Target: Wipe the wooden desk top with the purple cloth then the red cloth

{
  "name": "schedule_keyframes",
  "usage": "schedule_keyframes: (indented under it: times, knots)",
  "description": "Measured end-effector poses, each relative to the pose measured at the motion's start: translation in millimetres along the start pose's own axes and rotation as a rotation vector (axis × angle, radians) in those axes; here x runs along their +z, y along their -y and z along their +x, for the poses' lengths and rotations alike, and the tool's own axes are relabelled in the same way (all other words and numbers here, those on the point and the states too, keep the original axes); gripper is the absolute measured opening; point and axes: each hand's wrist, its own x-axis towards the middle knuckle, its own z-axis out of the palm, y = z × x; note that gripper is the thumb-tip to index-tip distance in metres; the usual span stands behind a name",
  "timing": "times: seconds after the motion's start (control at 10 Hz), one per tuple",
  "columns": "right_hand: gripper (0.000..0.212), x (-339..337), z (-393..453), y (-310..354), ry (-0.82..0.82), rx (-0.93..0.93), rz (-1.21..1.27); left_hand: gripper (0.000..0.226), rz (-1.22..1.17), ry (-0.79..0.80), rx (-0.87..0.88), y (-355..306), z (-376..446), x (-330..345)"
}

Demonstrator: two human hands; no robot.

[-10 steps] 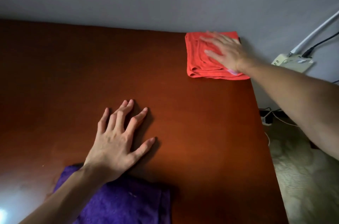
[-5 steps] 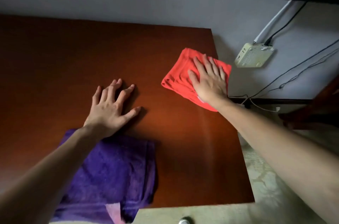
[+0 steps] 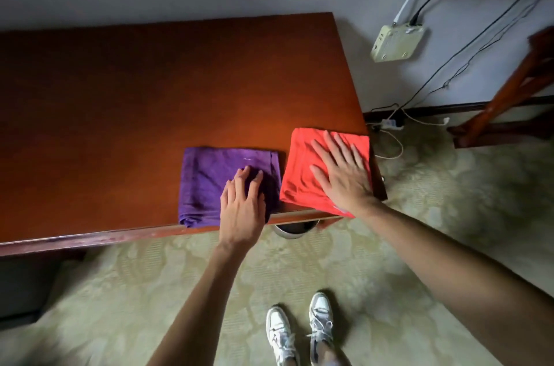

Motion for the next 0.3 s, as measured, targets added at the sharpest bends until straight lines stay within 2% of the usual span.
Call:
schedule_keyframes:
  times: [0.1,0.2,0.3]
  knots:
    - [0.063,-6,1,3,0.034,-0.004,-0.007,0.050,-0.031,0.087,-0.036,-7,2,-2]
    - [0.059,-20,-7,16,0.060,0.078,0.091,0.049,-0.040,0.259,-0.102,-19,9,-33]
    - [0.051,-37,-39,29,0.052,0.172,0.391,0.045,-0.109,0.385,-0.165,-31,16,-62]
